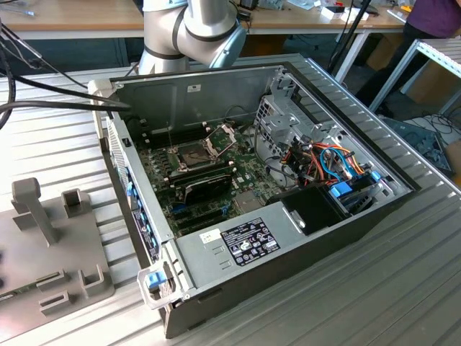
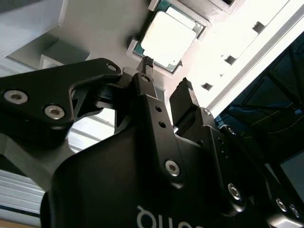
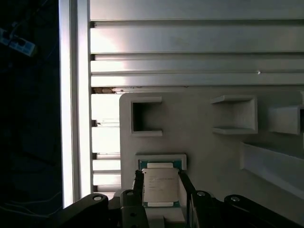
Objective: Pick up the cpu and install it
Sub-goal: 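Pick up the cpu and move it towards the insertion slot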
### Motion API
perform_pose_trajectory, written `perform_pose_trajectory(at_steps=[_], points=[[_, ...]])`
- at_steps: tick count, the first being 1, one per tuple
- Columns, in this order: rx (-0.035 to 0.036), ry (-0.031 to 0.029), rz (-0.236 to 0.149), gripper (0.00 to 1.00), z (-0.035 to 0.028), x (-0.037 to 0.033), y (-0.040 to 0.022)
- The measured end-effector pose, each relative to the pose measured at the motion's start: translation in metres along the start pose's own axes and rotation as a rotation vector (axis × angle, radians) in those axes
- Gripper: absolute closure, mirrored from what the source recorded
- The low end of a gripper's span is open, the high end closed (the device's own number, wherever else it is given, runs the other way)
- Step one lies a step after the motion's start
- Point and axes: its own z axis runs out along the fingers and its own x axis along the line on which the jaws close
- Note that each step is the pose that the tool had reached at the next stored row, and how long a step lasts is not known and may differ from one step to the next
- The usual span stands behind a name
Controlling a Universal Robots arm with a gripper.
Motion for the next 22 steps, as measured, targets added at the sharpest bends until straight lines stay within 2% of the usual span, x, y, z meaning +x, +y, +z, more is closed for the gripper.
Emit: perform_pose_trajectory(at_steps=[7, 9, 11, 22], points=[[0.0000, -0.0001, 0.000, 0.58, 0.0070, 0.0004, -0.0093], [0.0000, 0.0000, 0.000, 0.58, 0.0075, 0.0004, -0.0096], [0.0000, 0.0000, 0.000, 0.58, 0.0119, 0.0004, -0.0097], [0.0001, 0.0001, 0.000, 0.56, 0.0123, 0.0004, -0.0097]])
